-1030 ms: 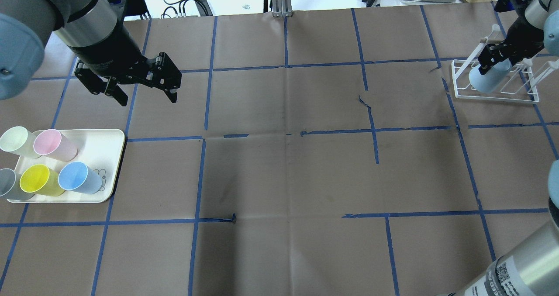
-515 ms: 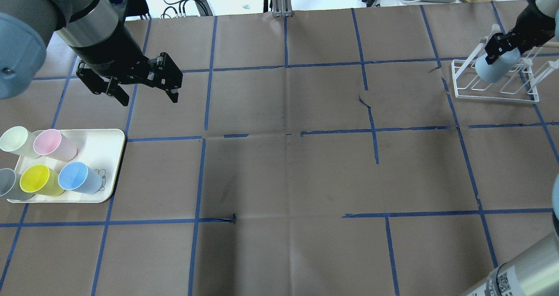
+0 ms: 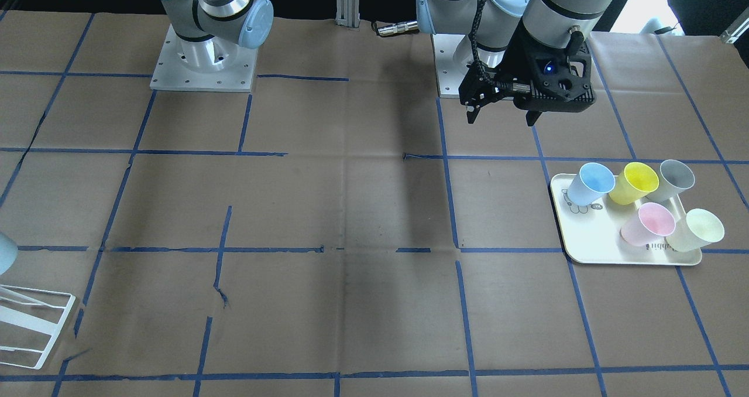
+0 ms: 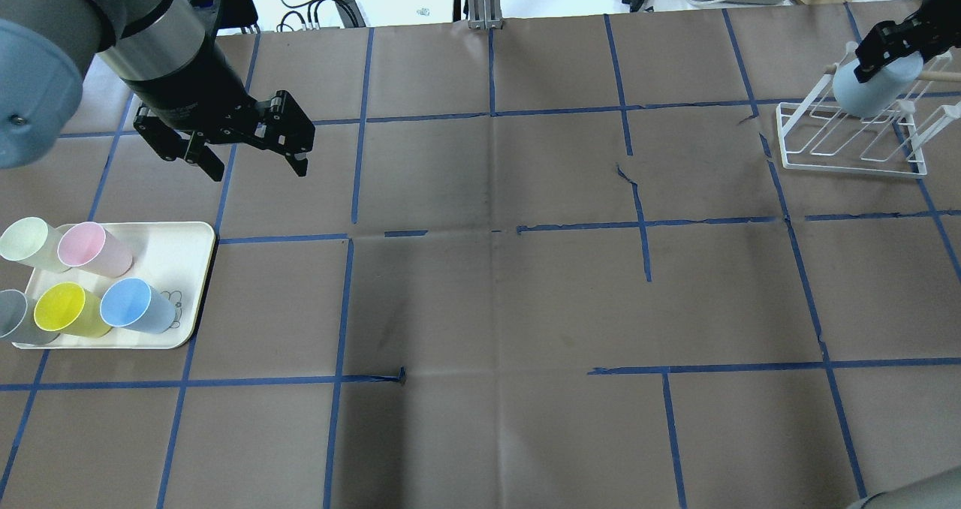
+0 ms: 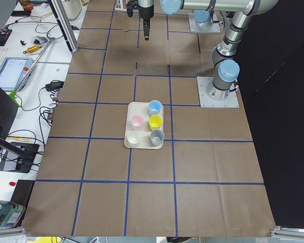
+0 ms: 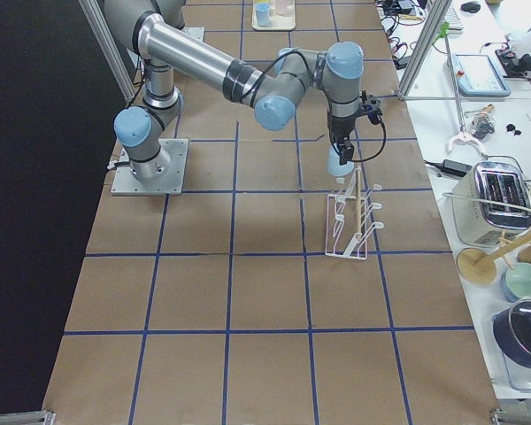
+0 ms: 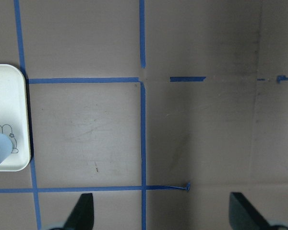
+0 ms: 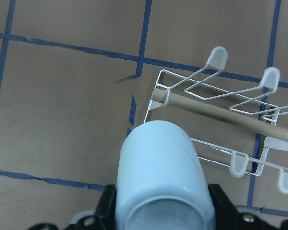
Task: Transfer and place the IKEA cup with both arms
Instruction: 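Lift the light blue cup off the rack peg with the right gripper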
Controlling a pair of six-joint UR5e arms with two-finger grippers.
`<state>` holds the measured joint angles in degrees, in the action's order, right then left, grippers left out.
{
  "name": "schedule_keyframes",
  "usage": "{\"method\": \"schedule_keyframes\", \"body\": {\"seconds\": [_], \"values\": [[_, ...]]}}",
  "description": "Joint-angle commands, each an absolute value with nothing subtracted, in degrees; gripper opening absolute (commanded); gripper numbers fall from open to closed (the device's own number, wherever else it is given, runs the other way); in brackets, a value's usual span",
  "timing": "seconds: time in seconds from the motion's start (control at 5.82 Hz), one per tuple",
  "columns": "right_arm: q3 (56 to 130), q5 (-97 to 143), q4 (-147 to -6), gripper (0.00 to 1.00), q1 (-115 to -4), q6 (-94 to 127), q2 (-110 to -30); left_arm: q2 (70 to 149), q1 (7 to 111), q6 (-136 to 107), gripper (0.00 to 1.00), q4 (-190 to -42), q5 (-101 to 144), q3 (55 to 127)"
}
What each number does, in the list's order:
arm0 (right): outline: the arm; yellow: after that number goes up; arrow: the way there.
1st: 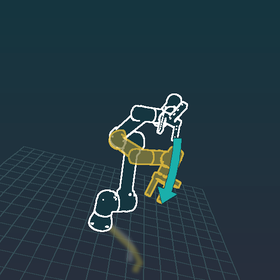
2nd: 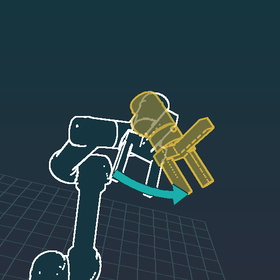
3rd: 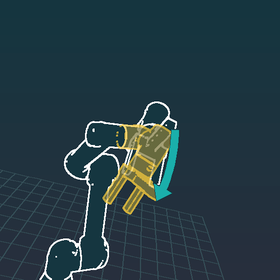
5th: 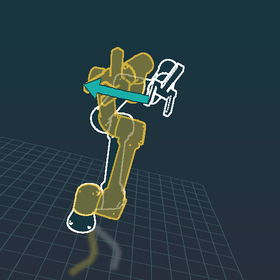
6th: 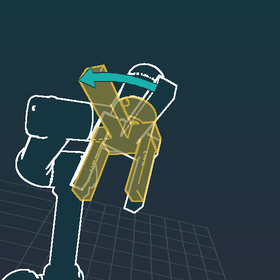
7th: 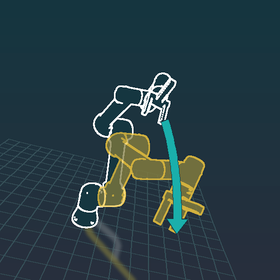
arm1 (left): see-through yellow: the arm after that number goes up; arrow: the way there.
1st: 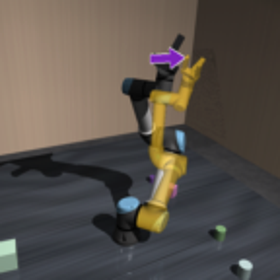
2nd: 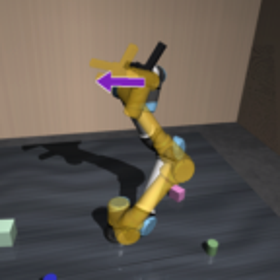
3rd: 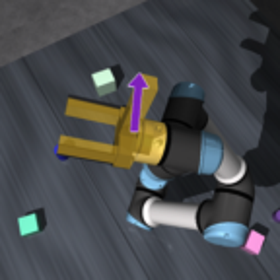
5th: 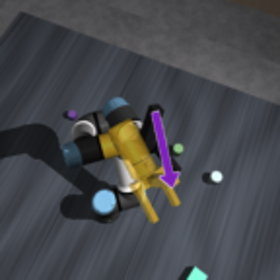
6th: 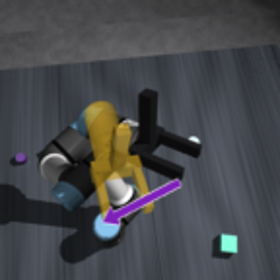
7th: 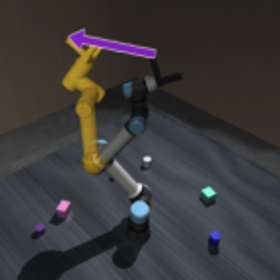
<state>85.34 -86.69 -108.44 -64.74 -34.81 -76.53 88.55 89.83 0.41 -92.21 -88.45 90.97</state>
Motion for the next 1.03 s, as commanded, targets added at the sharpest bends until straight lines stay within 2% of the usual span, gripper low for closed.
{"method": "schedule_keyframes", "body": {"seconds": [0.0,0.52,0.86], "values": [[85.25,-78.73,-100.34,0.53,-64.78,-34.72,-82.06,88.42,89.82,0.35,0.98,-92.2,-88.77,90.97],[85.34,-44.67,-73.82,0.54,-64.86,-34.89,-84.55,88.07,89.65,0.26,0.98,-92.37,-88.77,90.97],[85.43,-33.63,-63.17,0.55,-69.4,-35.07,-84.55,87.98,88.95,1.22,0.98,-93.24,-85.9,91.14]]}}
